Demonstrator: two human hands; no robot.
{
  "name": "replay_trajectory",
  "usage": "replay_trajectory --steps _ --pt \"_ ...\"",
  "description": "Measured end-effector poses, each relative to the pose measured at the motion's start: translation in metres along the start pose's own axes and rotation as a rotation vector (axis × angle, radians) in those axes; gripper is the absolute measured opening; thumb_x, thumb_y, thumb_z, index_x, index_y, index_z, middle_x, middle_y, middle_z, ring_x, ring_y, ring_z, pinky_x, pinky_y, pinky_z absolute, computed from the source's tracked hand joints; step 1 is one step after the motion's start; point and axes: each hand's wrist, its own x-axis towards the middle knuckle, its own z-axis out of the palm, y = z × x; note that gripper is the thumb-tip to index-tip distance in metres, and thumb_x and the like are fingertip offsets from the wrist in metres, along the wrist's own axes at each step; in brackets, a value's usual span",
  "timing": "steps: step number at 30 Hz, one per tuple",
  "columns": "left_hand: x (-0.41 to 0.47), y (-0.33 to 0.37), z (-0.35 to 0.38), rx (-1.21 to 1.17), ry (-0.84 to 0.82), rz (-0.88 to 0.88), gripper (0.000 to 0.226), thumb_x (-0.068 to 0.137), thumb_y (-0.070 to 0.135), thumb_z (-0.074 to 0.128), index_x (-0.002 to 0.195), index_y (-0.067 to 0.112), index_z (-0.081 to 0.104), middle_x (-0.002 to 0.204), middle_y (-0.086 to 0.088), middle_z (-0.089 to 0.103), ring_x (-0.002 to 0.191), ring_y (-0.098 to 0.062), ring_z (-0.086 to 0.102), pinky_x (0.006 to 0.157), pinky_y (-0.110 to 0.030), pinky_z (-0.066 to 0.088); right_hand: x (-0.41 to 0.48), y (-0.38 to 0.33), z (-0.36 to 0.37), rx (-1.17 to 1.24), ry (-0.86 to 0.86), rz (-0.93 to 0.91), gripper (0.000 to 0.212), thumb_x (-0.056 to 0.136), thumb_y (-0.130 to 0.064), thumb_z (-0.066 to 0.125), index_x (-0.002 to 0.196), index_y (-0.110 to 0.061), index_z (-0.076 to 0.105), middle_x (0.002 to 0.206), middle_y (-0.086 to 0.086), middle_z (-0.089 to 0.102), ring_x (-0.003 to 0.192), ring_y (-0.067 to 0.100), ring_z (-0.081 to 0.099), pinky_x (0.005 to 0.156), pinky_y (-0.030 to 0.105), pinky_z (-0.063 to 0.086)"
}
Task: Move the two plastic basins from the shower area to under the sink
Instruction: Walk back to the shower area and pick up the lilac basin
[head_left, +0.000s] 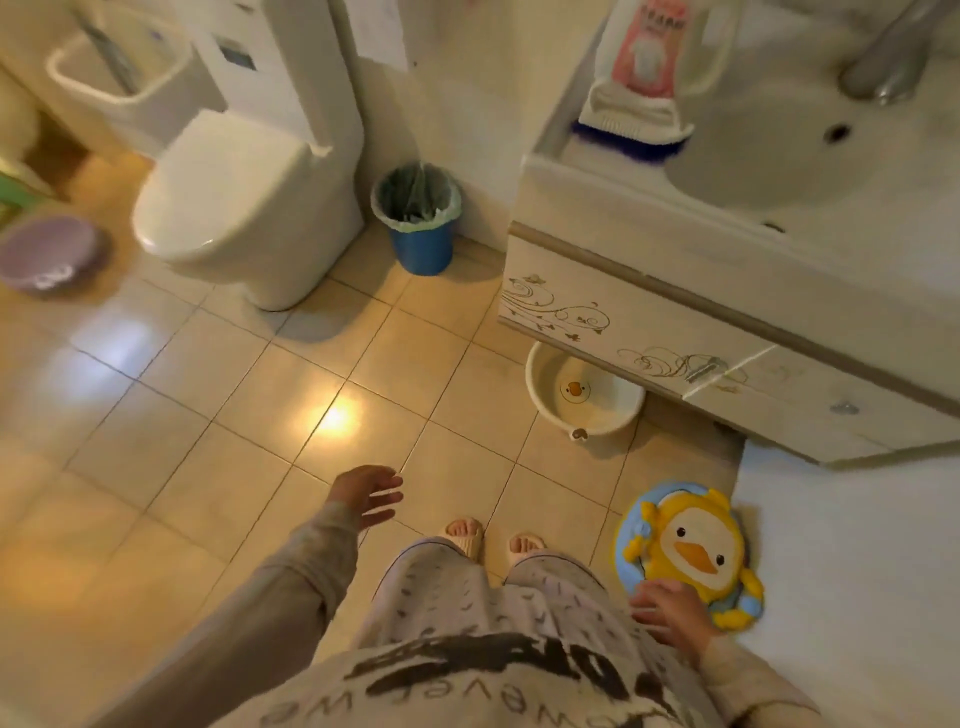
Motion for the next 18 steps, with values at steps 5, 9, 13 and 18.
replay_trajectory --steps 5,9,13,18 --pt "-0.018 -0.060 -0.023 -0.327 0.163 -0.065 0.013 0.091 0.009 0.047 0.090 0.002 0.059 0.091 -0.012 0.062 0.076 -0.025 0.059 0.069 -0.037 0.049 0.016 -0.043 -0.017 -0.277 -0.096 -0.016 0.018 0.092 -0.006 0.046 0.087 0.011 0.042 0.066 0.013 0.050 0.052 0.022 0.048 0.048 0.024 0.033" --pt "-0.034 -0.152 -0.027 -0.533 0.287 -0.208 0.016 0.089 0.011 0.051 0.098 0.001 0.059 0.091 -0.011 0.063 0.075 -0.024 0.059 0.067 -0.038 0.050 0.024 -0.073 0.008 -0.532 -0.172 -0.182 0.020 0.088 -0.003 0.051 0.068 -0.003 0.054 0.064 0.010 0.054 0.060 0.020 0.052 0.046 0.025 0.038" --pt "-0.066 -0.229 -0.022 -0.709 0.392 -0.360 0.010 0.087 0.012 0.054 0.084 0.004 0.059 0.082 -0.007 0.062 0.070 -0.022 0.055 0.063 -0.033 0.044 0.018 -0.106 0.057 -0.766 -0.294 -0.259 0.020 0.089 -0.006 0.051 0.069 -0.007 0.053 0.067 0.010 0.050 0.056 0.018 0.047 0.048 0.023 0.038" --pt "-0.081 -0.287 -0.021 -0.925 0.422 -0.456 0.017 0.086 0.012 0.052 0.072 0.005 0.058 0.071 -0.005 0.062 0.060 -0.018 0.045 0.055 -0.028 0.039 0.001 -0.148 0.134 -0.907 -0.429 -0.381 0.009 0.093 -0.011 0.050 0.091 -0.007 0.058 0.080 0.009 0.060 0.065 0.018 0.056 0.060 0.029 0.046"
